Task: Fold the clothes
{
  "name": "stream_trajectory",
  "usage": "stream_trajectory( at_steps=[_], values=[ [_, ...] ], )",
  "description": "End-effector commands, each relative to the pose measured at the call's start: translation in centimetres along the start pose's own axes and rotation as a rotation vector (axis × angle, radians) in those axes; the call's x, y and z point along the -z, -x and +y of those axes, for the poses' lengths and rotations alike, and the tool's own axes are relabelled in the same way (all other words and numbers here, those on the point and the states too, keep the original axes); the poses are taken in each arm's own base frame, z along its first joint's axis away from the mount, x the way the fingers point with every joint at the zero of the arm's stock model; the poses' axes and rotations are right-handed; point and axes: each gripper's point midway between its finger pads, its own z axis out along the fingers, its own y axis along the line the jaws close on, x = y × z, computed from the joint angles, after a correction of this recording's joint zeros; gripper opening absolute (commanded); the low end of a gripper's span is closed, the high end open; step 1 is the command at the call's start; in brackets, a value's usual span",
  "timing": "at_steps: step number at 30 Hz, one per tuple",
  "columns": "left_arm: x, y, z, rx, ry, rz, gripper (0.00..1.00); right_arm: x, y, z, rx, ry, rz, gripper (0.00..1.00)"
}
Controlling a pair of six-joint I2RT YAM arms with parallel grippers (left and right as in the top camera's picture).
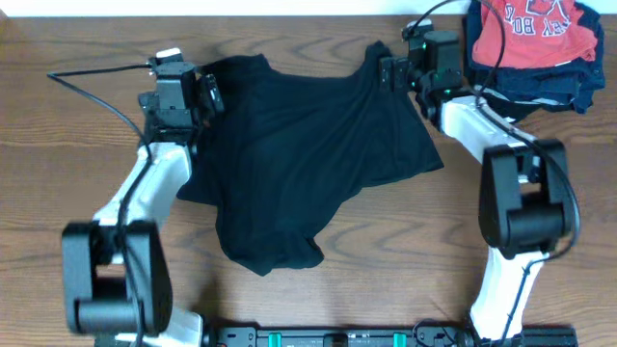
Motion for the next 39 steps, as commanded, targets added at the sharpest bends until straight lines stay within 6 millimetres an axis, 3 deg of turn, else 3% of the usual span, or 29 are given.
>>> stream_trajectory(
  at_steps=[1, 6, 14, 18, 22, 24, 33, 39],
  values=[
    [0.9, -0.1, 1.2, -0.004, 0.014, 0.037, 0.98, 3.7, 3.8, 2.3, 0.000, 0.110, -0.056, 0.99],
    [-0.1, -3.6, 1.4, -0.059, -0.071, 0.182, 0.98, 4.4, 2.5, 3.6, -0.002, 0.185, 0.010, 0.98],
    [-2.3, -6.1, 2.5, -0.046, -0.161, 0.268, 0.98, 4.4, 0.6, 3.8, -0.018, 0.184, 0.088, 0.93],
    [-3.6, -7.5, 2.6, -0.041, -0.217, 0.302, 0.89, 4.5, 0.1, 3.8, -0.023, 0.184, 0.110, 0.94],
    [-4.5, -8.9, 3.1, -0.042, -0.208, 0.337, 0.60, 4.5, -0.2, 3.8, -0.026, 0.183, 0.121, 0.93],
    [-4.8, -9.4, 3.0, -0.058, -0.211, 0.348, 0.54, 4.5, -0.2, 3.8, -0.026, 0.183, 0.122, 0.93],
    [-5.1, -10.2, 3.1, -0.089, -0.215, 0.368, 0.56, 4.5, -0.2, 3.8, -0.026, 0.183, 0.121, 0.94],
    [-5.4, -11.1, 3.1, -0.097, -0.216, 0.392, 0.64, 4.5, -0.2, 3.8, -0.026, 0.183, 0.121, 0.94]
  ],
)
